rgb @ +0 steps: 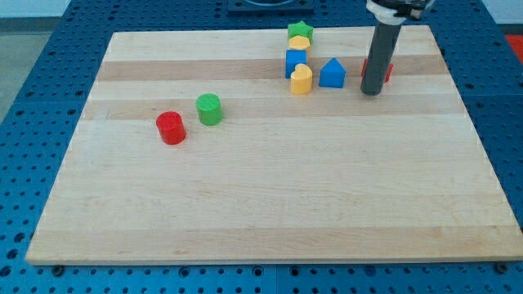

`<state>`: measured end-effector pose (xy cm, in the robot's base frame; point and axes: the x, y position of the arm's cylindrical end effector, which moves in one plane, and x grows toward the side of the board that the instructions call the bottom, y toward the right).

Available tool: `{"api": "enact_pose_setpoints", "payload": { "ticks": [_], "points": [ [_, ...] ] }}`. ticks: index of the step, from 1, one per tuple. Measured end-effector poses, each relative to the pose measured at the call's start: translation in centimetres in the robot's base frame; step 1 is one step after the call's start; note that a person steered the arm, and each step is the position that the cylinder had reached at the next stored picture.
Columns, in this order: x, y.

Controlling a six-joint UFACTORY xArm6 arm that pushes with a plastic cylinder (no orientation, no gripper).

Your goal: Move the red star right to the blue triangle

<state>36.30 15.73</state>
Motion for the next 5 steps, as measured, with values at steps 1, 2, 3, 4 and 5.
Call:
{"api": "enact_pose_setpoints", "payload": {
  "ticks": [1, 2, 3, 4, 5],
  "points": [
    [1.9, 2.9],
    [-2.0, 6.9],
    [-6.2, 8.4],
    [-6.7, 7.2],
    [-6.7, 4.6]
  ]
}}
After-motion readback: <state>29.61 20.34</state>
